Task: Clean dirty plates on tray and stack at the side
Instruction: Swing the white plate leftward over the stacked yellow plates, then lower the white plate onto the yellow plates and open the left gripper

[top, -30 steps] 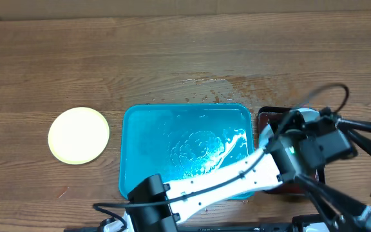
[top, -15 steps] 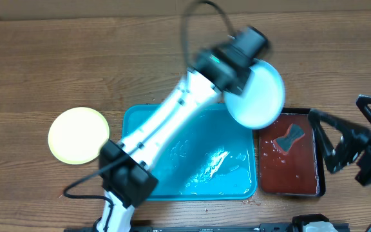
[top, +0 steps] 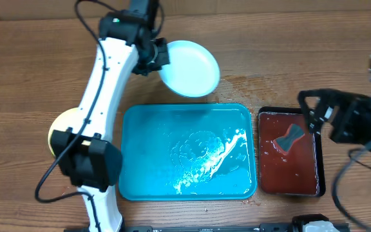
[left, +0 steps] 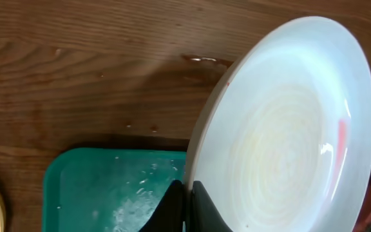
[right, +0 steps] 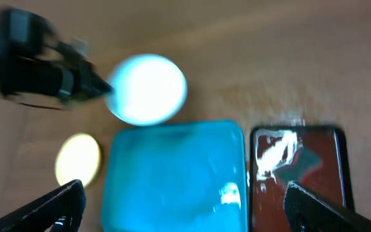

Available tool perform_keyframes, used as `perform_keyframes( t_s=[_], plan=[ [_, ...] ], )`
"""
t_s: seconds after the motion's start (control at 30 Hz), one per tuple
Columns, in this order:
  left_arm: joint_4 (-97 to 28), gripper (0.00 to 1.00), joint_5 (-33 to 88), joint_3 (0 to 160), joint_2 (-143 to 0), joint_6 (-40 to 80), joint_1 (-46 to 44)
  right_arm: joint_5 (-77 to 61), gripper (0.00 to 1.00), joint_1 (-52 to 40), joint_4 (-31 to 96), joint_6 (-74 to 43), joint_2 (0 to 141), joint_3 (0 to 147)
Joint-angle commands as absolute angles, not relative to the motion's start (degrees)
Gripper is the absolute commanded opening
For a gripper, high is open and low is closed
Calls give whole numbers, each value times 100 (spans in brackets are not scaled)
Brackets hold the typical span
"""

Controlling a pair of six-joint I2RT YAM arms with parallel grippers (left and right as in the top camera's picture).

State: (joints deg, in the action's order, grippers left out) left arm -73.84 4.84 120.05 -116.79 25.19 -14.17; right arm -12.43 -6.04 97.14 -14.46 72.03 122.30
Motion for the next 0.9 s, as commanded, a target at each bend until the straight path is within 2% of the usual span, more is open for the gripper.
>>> perform_keyframes(
  t_s=[0.0,0.23,0.5,0.67,0.87],
  plan=[
    [-7061,5,622,11257,-10829,2663,-1184,-1144,100,-637,9703,-1568,7273,11640],
    [-5826,5,558,8593,-9050,2884,-574,-1140,100,-637,9699,-1787,7612,10720],
    [-4982,4,600,5922,-7008,3173,725,-1142,100,-637,9636,-1785,8182,10254],
    [-4980,4,419,5330,-6512,3352,1629,-1162,100,-637,9653,-1785,8447,10254],
    [-5006,4,338,4989,-6606,3621,2934,-1162,100,-637,9671,-1780,8488,10254]
  ],
)
